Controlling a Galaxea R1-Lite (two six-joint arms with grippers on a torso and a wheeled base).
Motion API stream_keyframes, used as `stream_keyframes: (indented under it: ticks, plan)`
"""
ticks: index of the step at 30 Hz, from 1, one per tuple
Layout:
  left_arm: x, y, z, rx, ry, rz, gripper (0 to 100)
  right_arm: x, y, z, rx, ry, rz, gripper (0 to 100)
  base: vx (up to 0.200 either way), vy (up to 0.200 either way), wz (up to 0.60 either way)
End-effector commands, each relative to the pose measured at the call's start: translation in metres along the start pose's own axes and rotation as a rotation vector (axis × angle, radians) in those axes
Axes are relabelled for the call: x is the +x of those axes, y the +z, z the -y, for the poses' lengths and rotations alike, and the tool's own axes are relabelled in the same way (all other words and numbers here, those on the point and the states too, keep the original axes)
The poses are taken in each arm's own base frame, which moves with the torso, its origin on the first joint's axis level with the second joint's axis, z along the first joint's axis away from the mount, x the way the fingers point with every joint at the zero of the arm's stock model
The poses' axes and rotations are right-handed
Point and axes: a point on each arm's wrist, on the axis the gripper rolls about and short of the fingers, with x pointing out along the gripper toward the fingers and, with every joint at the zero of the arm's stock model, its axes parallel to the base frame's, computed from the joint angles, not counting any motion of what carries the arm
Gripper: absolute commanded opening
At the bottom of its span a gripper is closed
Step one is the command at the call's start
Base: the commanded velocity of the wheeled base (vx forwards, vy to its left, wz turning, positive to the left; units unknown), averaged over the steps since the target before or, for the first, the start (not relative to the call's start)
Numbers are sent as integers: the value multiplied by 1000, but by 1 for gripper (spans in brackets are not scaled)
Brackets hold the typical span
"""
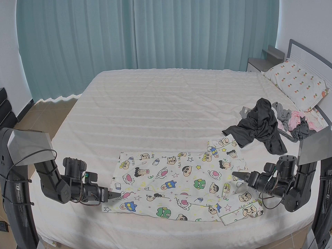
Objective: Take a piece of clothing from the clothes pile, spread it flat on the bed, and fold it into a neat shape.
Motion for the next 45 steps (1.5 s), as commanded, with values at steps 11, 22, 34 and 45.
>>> stream_keyframes:
  ticks: [11,22,34,45]
  plan:
    - [1,-1,19,8,-40,23,100,0,0,-1,-14,5,4,100,0,0,0]
    - [-24,-2,28,22,-51,81,100,0,0,-1,-15,5,5,100,0,0,0]
    - [-16,-11,20,-41,-45,50,100,-1,2,-1,-16,5,15,100,0,0,0]
    - [5,-18,4,-9,3,27,100,-1,1,-1,-16,4,13,100,0,0,0]
